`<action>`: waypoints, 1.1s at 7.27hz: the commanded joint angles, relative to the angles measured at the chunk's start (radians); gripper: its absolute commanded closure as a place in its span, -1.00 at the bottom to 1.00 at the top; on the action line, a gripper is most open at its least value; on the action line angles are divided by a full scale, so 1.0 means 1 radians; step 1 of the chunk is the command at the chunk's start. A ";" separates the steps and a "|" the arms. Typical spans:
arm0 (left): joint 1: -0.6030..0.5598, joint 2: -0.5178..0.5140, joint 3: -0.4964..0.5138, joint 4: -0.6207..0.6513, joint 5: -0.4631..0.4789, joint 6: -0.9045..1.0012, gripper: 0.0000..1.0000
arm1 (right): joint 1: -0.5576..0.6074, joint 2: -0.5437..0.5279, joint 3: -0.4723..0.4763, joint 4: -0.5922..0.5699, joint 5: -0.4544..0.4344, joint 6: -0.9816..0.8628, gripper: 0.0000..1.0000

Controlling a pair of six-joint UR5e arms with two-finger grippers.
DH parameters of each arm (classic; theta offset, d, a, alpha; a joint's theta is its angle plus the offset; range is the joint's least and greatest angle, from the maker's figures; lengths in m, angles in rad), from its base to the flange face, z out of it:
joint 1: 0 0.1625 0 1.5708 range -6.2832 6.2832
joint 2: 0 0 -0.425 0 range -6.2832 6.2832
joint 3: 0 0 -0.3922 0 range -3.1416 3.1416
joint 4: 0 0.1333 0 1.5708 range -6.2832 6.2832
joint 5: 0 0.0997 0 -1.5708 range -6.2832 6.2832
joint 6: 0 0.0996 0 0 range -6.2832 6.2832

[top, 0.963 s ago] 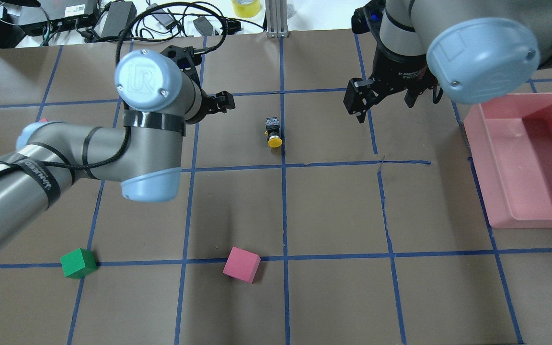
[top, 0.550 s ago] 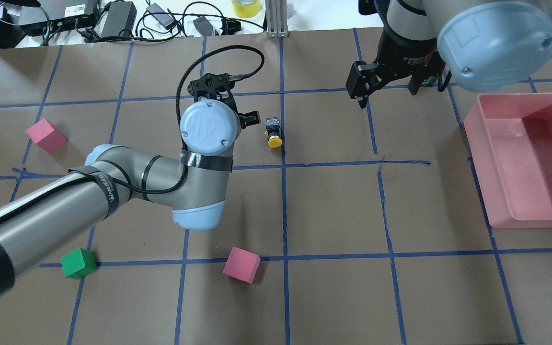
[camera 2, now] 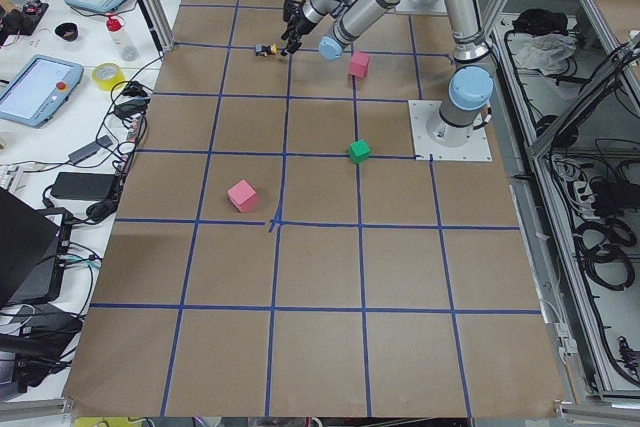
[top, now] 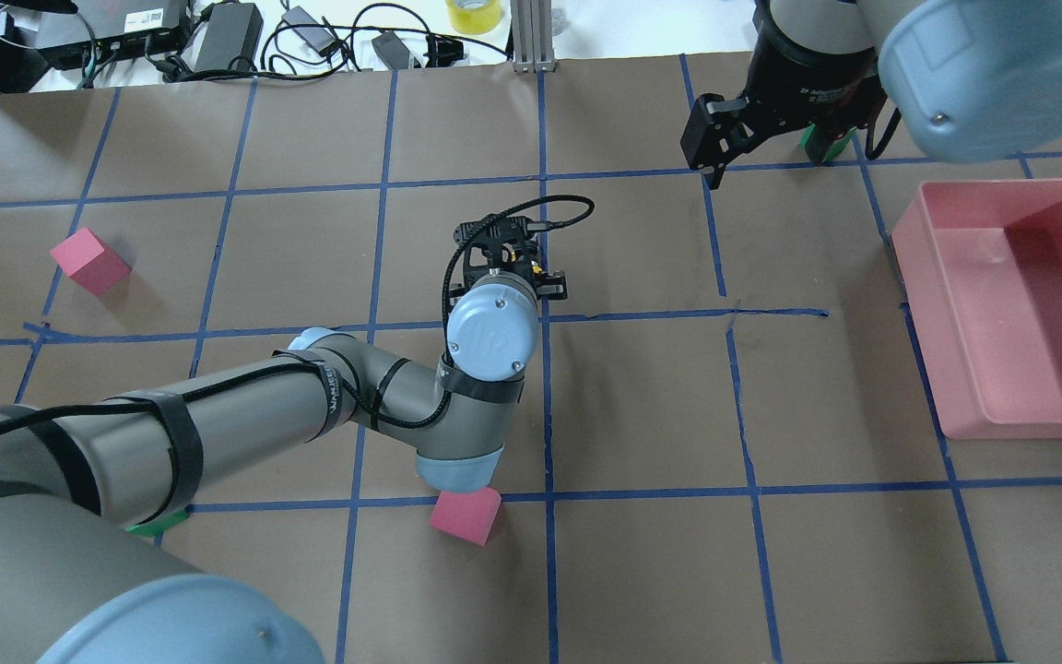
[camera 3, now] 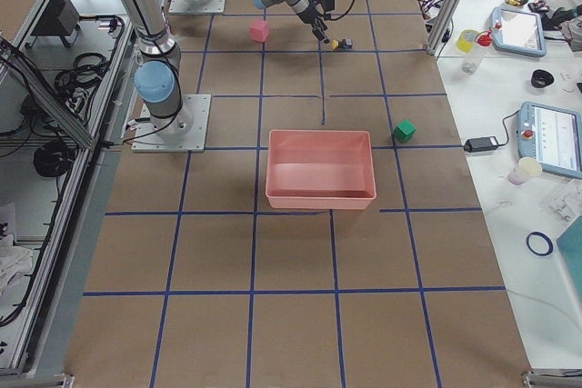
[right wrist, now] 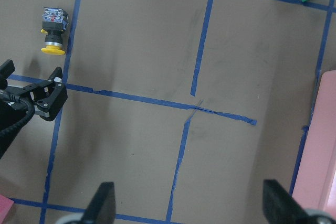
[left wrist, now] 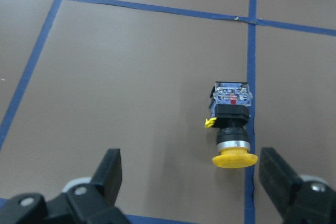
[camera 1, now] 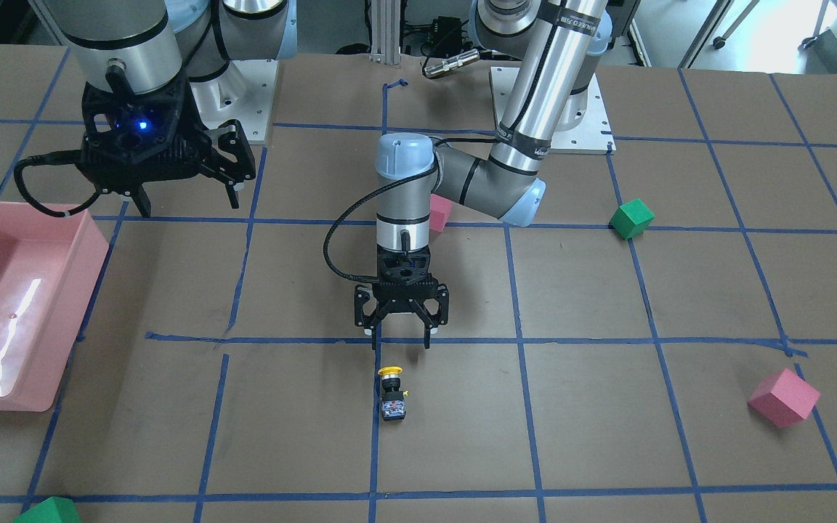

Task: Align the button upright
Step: 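Move the left gripper over the lying switch while the right arm withdraws, then lower the left gripper and close it around the switch's yellow cap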

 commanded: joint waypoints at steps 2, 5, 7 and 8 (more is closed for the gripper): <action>-0.009 -0.036 0.035 0.004 0.001 0.067 -0.78 | -0.045 -0.023 -0.001 0.086 0.011 0.010 -1.00; -0.009 -0.071 0.081 0.015 0.001 0.058 -0.75 | -0.047 -0.029 0.000 0.107 0.010 0.078 -1.00; -0.008 -0.083 0.073 0.069 0.000 0.053 -0.75 | -0.045 -0.029 0.000 0.109 -0.001 0.119 -1.00; -0.003 -0.092 0.075 0.079 0.000 0.035 -0.74 | -0.045 -0.029 0.003 0.110 -0.004 0.120 -1.00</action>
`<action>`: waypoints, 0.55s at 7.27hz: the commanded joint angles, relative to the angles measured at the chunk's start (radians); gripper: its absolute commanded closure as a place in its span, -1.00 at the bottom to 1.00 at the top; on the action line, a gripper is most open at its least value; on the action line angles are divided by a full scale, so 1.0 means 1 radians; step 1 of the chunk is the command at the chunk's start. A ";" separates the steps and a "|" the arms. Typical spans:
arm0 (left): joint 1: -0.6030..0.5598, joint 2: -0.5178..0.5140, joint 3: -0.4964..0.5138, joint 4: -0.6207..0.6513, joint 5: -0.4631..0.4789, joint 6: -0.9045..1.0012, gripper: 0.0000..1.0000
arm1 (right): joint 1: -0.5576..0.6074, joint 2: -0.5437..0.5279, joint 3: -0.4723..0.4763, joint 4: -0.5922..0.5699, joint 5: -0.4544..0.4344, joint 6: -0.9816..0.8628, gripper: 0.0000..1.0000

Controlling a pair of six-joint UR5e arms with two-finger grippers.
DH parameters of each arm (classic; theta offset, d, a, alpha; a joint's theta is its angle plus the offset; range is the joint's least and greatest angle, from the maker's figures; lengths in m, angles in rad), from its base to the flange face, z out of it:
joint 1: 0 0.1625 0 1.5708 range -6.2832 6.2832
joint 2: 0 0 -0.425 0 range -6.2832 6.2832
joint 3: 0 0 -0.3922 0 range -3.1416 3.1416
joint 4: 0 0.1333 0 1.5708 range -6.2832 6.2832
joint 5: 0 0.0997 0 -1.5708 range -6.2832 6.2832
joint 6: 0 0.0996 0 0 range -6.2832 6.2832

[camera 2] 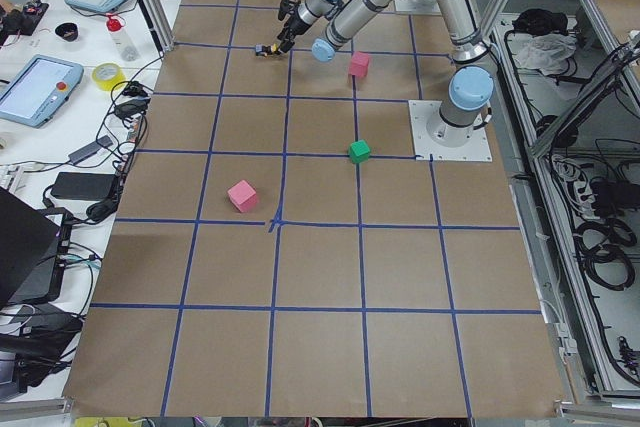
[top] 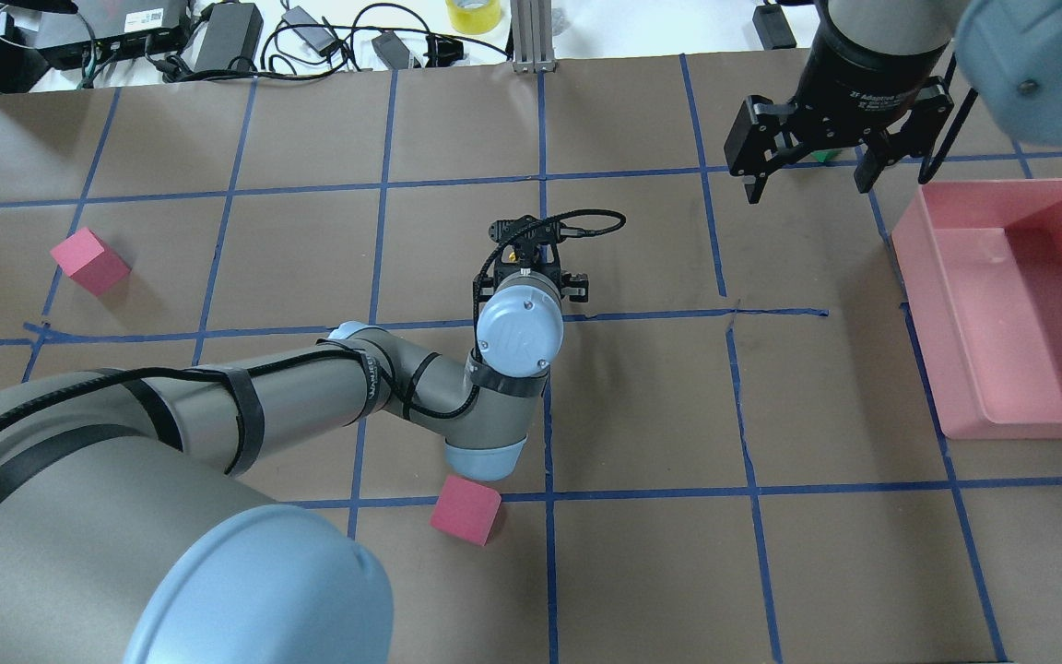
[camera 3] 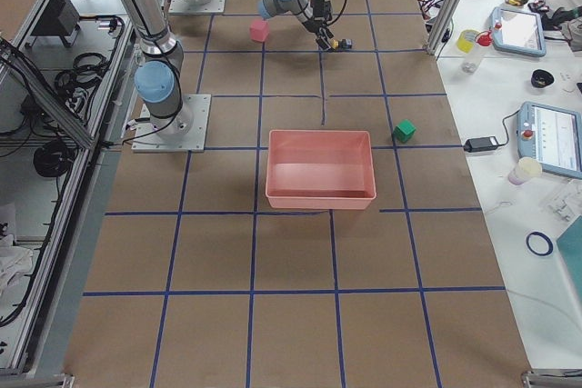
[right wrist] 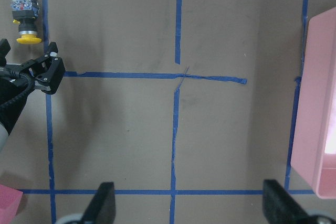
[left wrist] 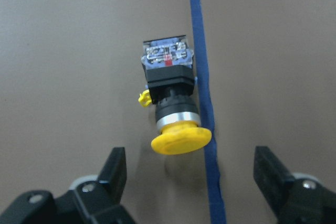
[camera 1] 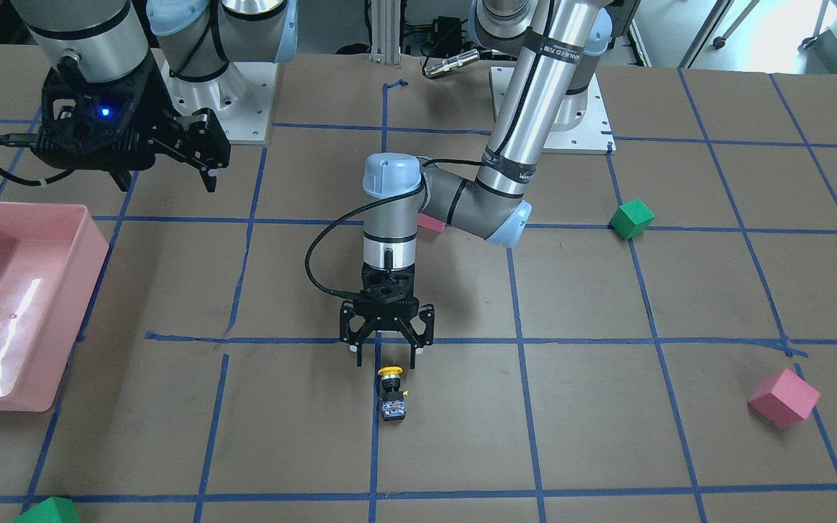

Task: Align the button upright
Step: 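Lower the left gripper and close it around the switch's yellow cap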

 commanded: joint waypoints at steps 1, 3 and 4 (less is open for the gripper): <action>0.004 -0.020 -0.002 0.038 0.003 -0.029 -0.74 | 0.000 0.000 0.004 0.003 -0.008 0.009 -1.00; 0.004 -0.049 -0.002 0.091 0.003 -0.029 -0.67 | 0.000 0.000 0.005 0.002 -0.008 0.009 -1.00; 0.006 -0.060 0.001 0.124 0.002 -0.025 -0.66 | 0.000 0.000 0.007 0.002 -0.008 0.009 -1.00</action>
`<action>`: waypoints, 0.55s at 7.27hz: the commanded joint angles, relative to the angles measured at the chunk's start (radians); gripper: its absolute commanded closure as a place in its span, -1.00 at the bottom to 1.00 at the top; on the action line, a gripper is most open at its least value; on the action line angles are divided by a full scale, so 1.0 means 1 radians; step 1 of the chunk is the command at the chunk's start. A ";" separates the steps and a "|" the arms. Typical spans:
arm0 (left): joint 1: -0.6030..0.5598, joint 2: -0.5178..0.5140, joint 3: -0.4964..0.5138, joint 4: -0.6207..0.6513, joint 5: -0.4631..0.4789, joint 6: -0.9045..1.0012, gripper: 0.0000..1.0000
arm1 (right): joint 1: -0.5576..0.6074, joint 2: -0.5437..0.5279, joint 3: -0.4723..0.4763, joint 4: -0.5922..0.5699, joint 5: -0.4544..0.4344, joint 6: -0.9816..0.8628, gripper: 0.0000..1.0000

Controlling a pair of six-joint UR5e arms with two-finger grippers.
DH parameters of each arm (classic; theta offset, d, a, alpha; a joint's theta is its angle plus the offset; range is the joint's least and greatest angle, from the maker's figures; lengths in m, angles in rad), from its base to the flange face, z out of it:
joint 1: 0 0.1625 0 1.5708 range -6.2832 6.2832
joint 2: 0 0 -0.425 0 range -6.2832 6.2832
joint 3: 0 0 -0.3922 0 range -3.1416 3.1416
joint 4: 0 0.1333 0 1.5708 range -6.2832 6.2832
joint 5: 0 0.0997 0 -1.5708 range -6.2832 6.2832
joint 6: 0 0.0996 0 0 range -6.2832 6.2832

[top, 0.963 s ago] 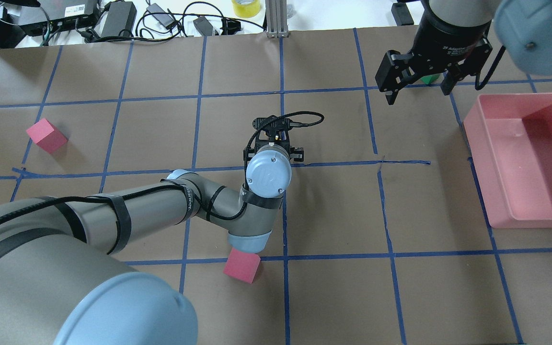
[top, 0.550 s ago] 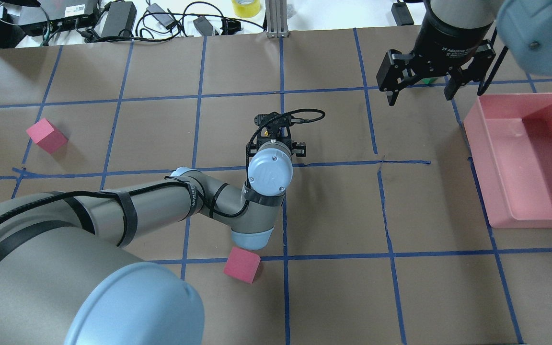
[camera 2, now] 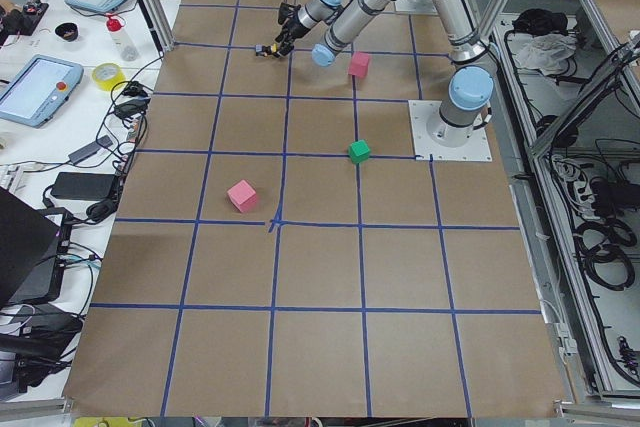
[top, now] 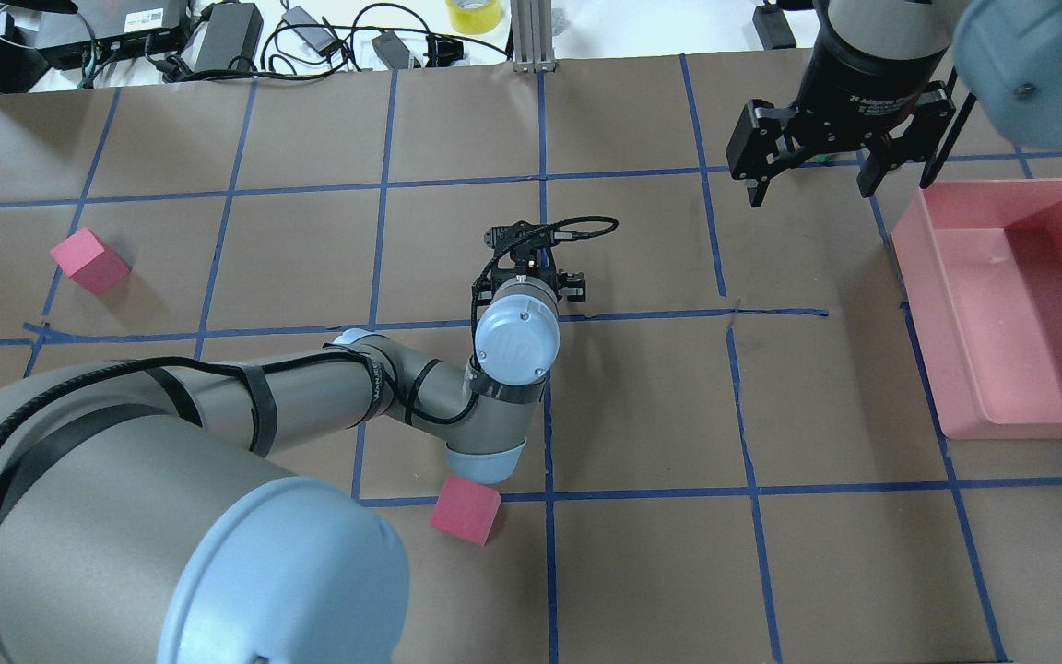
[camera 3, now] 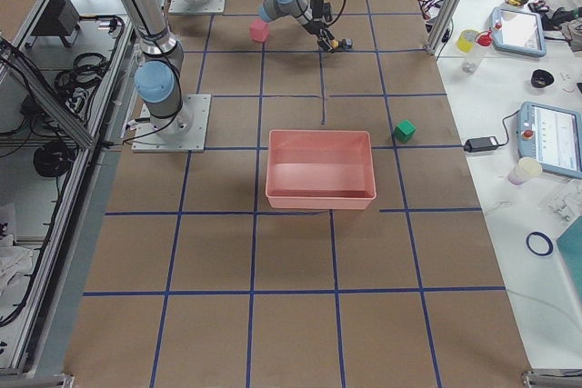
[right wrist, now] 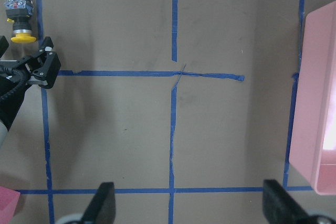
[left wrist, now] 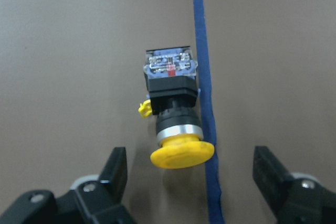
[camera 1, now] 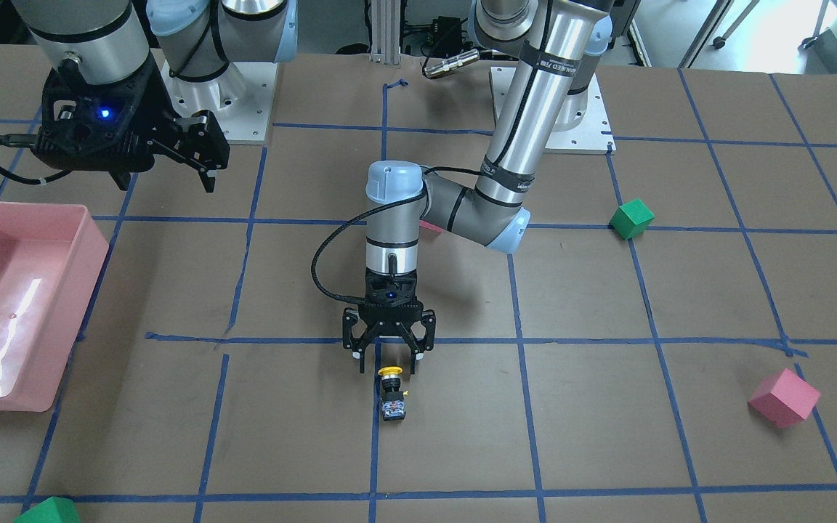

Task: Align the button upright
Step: 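Lower the left gripper and close it around the switch's yellow cap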

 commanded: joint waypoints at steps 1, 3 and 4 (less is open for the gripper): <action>0.007 -0.019 0.004 0.041 0.000 0.006 -0.57 | 0.000 0.000 0.002 0.000 0.000 0.000 -1.00; 0.018 -0.019 0.004 0.041 -0.006 0.007 -0.42 | 0.002 0.000 0.003 0.000 0.000 0.000 -1.00; 0.020 -0.019 0.005 0.040 -0.007 0.007 -0.34 | 0.002 0.000 0.003 0.000 0.000 0.000 -1.00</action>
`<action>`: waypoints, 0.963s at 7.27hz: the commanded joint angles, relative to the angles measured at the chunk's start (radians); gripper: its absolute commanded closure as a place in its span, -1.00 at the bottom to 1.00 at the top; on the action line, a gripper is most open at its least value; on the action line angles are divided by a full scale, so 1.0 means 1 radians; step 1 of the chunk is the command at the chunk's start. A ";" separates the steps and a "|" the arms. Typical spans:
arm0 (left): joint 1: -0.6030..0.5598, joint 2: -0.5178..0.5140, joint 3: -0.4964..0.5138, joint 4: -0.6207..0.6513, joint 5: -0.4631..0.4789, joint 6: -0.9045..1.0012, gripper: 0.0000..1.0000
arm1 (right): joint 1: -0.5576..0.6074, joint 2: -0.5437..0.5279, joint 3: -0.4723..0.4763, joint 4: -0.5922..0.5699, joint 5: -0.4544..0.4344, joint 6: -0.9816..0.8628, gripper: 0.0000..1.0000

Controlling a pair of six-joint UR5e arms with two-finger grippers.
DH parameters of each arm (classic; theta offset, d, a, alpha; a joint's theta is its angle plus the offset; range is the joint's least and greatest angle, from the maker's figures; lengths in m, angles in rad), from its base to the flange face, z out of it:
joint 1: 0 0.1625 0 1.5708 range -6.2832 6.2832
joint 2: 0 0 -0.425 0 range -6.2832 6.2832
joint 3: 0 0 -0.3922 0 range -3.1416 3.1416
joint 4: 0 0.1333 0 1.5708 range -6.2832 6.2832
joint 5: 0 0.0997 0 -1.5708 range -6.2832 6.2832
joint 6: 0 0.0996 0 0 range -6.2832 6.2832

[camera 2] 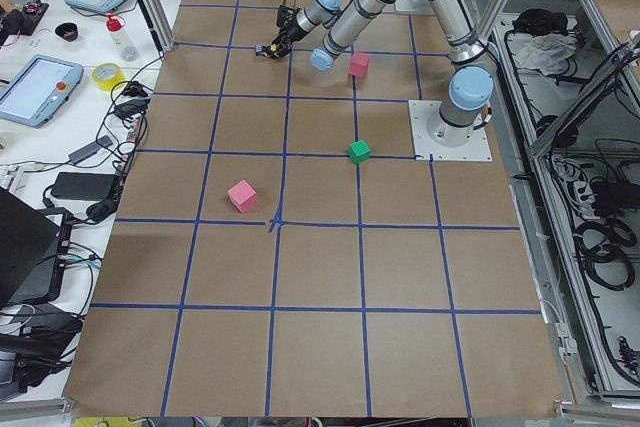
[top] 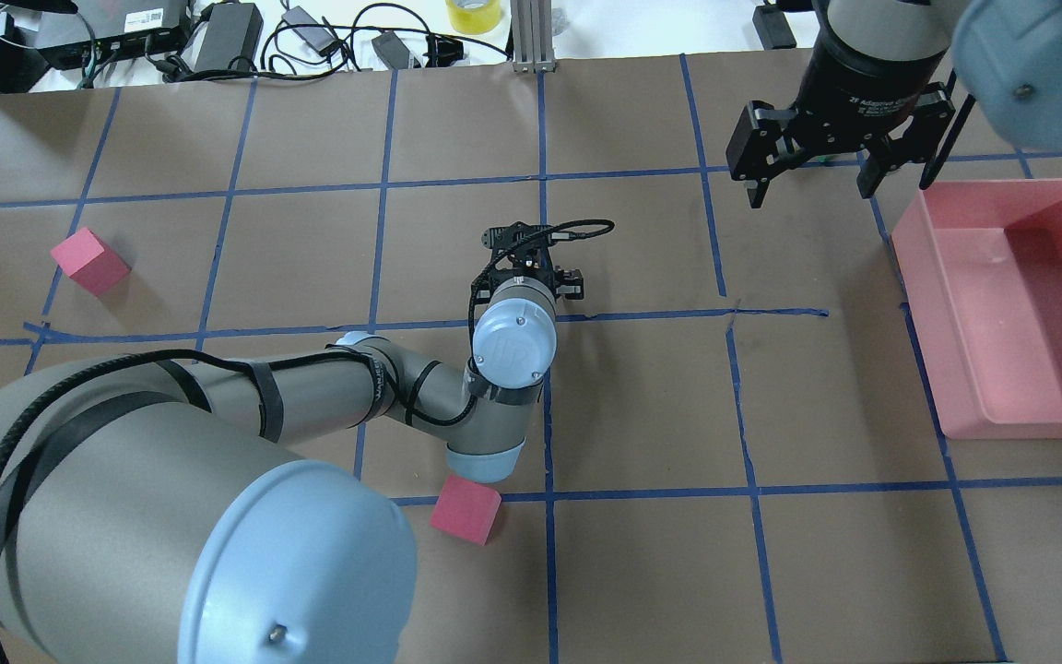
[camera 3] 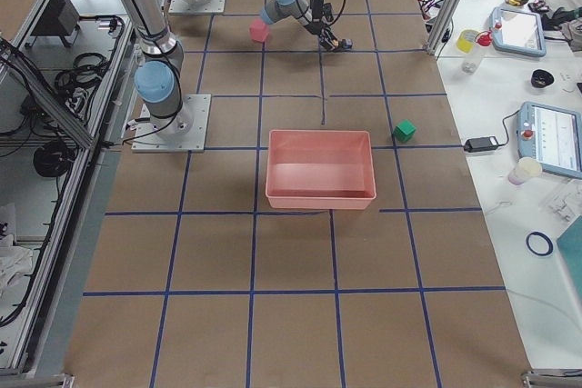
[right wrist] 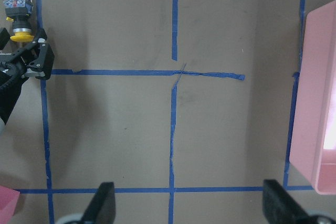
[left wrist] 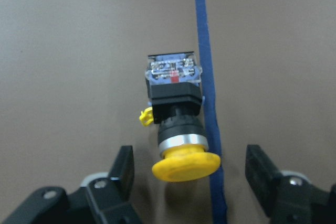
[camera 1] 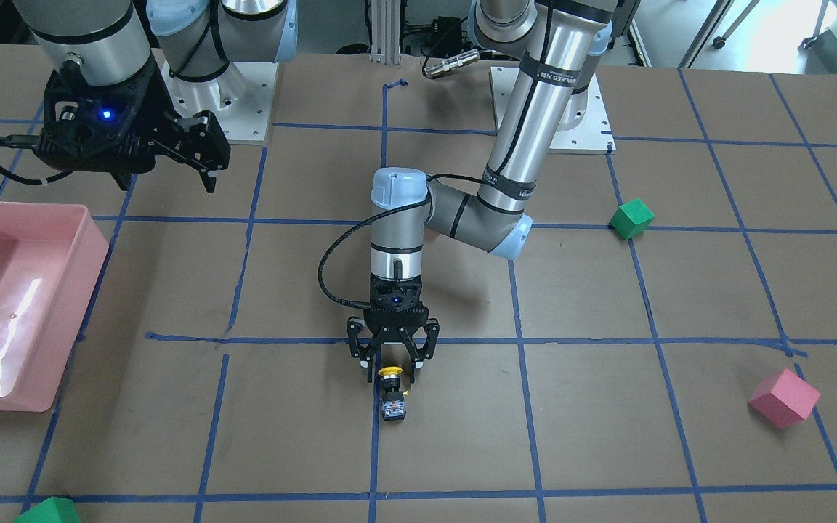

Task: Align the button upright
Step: 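Lower the left gripper and close it around the switch's yellow cap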

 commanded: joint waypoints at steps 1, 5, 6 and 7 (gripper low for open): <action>0.005 -0.001 0.001 0.000 -0.008 0.001 -0.19 | 0.001 0.000 0.001 -0.002 0.000 0.000 -1.00; 0.005 0.038 0.012 -0.014 -0.006 0.002 0.62 | 0.001 0.000 0.001 -0.002 0.000 0.000 -1.00; 0.018 0.062 0.032 -0.046 -0.003 -0.004 0.61 | 0.001 0.000 0.001 -0.003 0.000 0.000 -1.00; 0.043 0.109 0.042 -0.201 -0.014 -0.007 0.61 | 0.001 0.000 0.001 -0.008 0.000 0.000 -1.00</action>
